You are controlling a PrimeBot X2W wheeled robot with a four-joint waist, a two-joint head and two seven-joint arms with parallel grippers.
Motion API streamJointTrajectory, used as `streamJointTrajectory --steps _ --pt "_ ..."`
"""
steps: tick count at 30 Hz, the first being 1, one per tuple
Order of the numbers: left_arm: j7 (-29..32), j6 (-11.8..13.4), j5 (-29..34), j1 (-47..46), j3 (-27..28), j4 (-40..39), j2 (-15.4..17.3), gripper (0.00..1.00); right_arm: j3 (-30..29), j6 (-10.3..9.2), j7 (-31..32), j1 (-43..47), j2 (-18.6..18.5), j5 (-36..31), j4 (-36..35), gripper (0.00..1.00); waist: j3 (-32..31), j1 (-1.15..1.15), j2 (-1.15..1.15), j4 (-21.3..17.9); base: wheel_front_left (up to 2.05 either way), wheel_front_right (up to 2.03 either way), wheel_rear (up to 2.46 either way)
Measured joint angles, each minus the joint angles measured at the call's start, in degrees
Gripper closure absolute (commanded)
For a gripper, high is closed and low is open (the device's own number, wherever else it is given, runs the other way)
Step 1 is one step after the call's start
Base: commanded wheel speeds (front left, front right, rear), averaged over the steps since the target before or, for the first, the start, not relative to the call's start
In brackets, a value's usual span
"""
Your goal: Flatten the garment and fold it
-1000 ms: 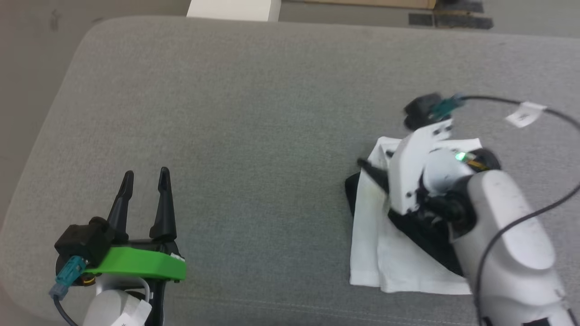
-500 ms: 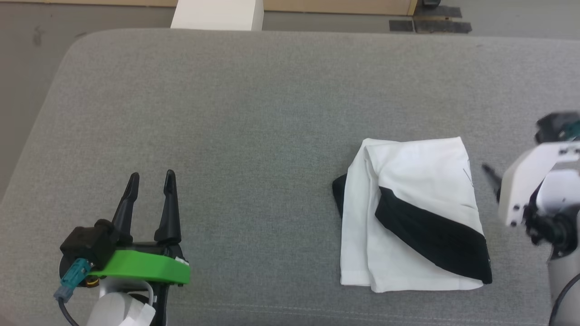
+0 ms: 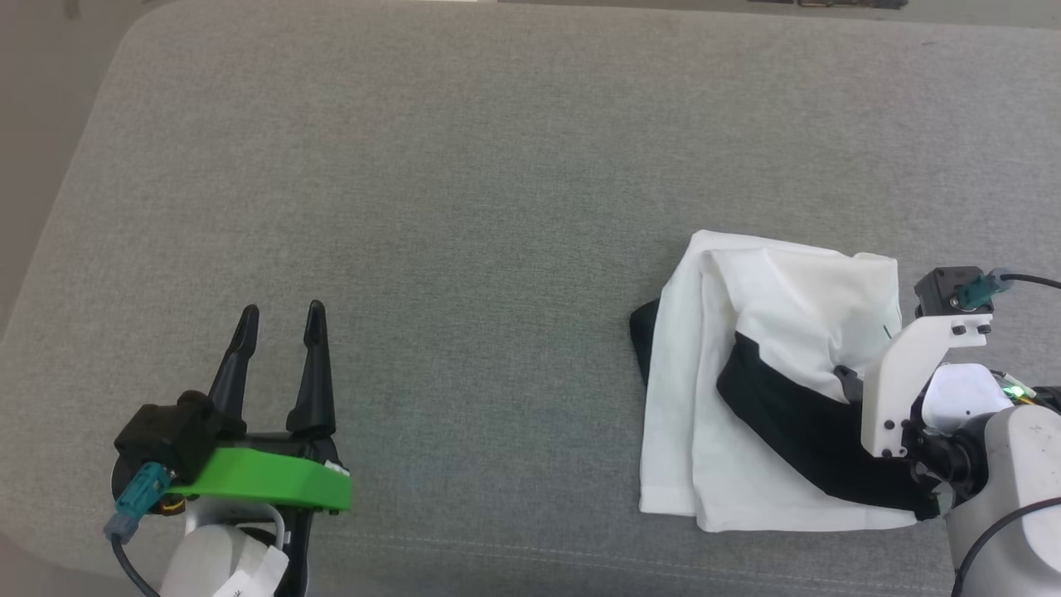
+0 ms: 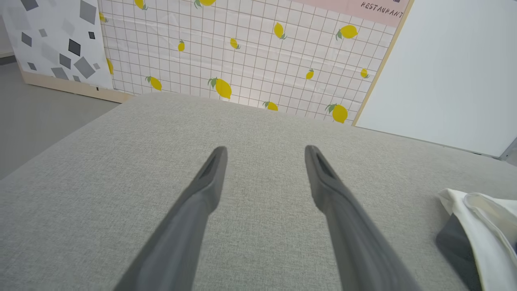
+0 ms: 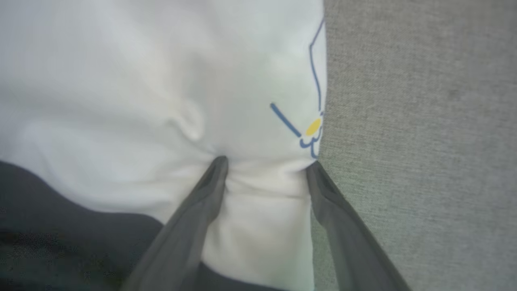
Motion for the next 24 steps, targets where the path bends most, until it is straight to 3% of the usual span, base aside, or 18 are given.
streamJointTrajectory --steps 3,4,6,7,14,19,24 --pt "0.0 0.0 0.1 -0.1 0.1 0.2 0.0 0.0 -0.1 0.0 0.0 -0.5 -0.1 -0.1 1.5 0.02 0.0 0.0 0.0 0.2 0.0 0.0 0.0" --pt "0.0 0.0 0.2 -0.1 0.1 0.2 0.0 0.0 -0.2 0.0 0.0 -0.7 0.0 0.0 1.9 0.58 -0.1 0.0 0.0 0.2 0.0 0.0 0.0" --pt "0.0 0.0 0.2 -0.1 0.4 0.3 -0.1 0.0 -0.3 0.0 0.1 -1.2 0.0 0.2 2.5 0.95 -0.3 0.0 0.0 -0.1 0.0 0.0 0.0" --pt "0.0 0.0 0.3 -0.1 0.5 0.3 -0.1 0.0 -0.1 0.0 0.1 -1.4 0.0 0.4 2.7 1.0 -0.5 0.0 0.0 -0.3 0.0 0.0 0.0" --pt "0.0 0.0 0.6 0.3 0.9 0.0 -0.1 0.0 4.8 0.03 0.5 -2.5 -2.4 3.4 2.3 1.0 -1.0 0.0 0.0 -3.0 0.0 0.0 0.0" --pt "0.0 0.0 0.6 0.3 0.8 -0.9 0.1 0.0 7.8 0.02 2.0 -3.7 -8.9 4.5 0.5 1.0 -0.6 0.0 0.0 -6.8 0.0 0.0 0.0" --pt "0.1 0.0 1.1 -2.0 -0.5 -2.4 0.4 0.0 6.3 0.02 2.3 -8.0 -15.4 4.4 -0.6 1.0 1.5 0.0 0.0 -10.5 0.0 0.0 0.0"
